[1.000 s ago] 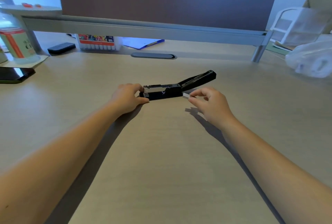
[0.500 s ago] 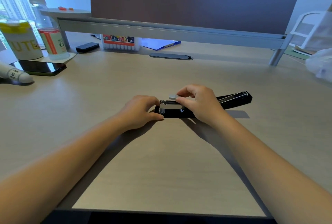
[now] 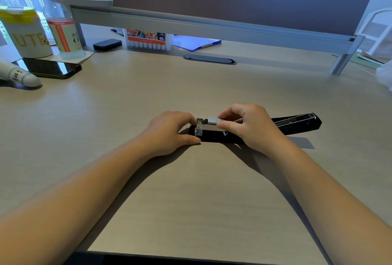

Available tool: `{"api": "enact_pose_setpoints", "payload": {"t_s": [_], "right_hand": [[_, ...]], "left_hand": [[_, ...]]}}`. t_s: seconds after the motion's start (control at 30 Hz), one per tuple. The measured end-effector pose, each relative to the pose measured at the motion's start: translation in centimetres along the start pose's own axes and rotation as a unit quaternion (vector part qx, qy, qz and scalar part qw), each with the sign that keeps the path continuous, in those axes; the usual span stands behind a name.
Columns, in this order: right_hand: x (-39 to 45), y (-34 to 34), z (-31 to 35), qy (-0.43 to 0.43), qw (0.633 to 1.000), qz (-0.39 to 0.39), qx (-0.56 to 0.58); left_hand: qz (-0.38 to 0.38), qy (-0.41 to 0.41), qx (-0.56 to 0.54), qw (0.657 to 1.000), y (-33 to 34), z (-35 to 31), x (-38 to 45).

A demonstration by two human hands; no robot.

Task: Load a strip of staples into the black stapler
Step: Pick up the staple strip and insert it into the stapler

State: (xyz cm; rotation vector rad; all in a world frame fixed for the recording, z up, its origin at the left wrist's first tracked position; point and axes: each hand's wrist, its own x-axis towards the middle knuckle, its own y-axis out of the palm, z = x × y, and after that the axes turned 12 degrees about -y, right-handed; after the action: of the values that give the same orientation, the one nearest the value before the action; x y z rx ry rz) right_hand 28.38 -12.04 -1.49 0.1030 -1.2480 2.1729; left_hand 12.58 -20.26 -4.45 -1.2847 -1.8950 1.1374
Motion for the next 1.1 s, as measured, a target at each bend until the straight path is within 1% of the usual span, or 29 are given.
{"api": "enact_pose_setpoints", "payload": {"t_s": [0.23, 0.33, 0.5, 0.63, 0.93, 1.03, 1.1], "right_hand": [[0.09, -0.09, -0.17, 0.0, 1.0, 0.016, -0.012], [0.0, -0.13, -0.25, -0.01, 0.999, 0.025, -0.035], [-0.5, -0.82, -0.27, -0.031, 0.997, 0.006, -0.065], [-0.66, -0.74, -0.4, -0.029, 0.994, 0.051, -0.087], [-0.43, -0.08, 0.01, -0.049, 0.994, 0.081, -0.058], [-0.42, -0.08, -0.07, -0.051, 0.994, 0.071, -0.061], [-0.47, -0.42, -0.27, -0.04, 0.994, 0.053, -0.087]], "left_hand": [[0.005, -0.002, 0.002, 1.0, -0.05, -0.07, 0.07], [0.005, -0.006, -0.001, 1.0, -0.11, -0.08, 0.08], [0.004, -0.013, 0.002, 1.0, -0.02, -0.18, 0.15], [0.004, -0.014, -0.001, 1.0, -0.07, -0.14, 0.15], [-0.005, -0.013, 0.003, 1.0, 0.0, -0.23, 0.2], [-0.012, -0.012, 0.003, 1.0, 0.06, -0.23, 0.22], [-0.014, -0.012, 0.0, 1.0, -0.02, -0.16, 0.35]]}}
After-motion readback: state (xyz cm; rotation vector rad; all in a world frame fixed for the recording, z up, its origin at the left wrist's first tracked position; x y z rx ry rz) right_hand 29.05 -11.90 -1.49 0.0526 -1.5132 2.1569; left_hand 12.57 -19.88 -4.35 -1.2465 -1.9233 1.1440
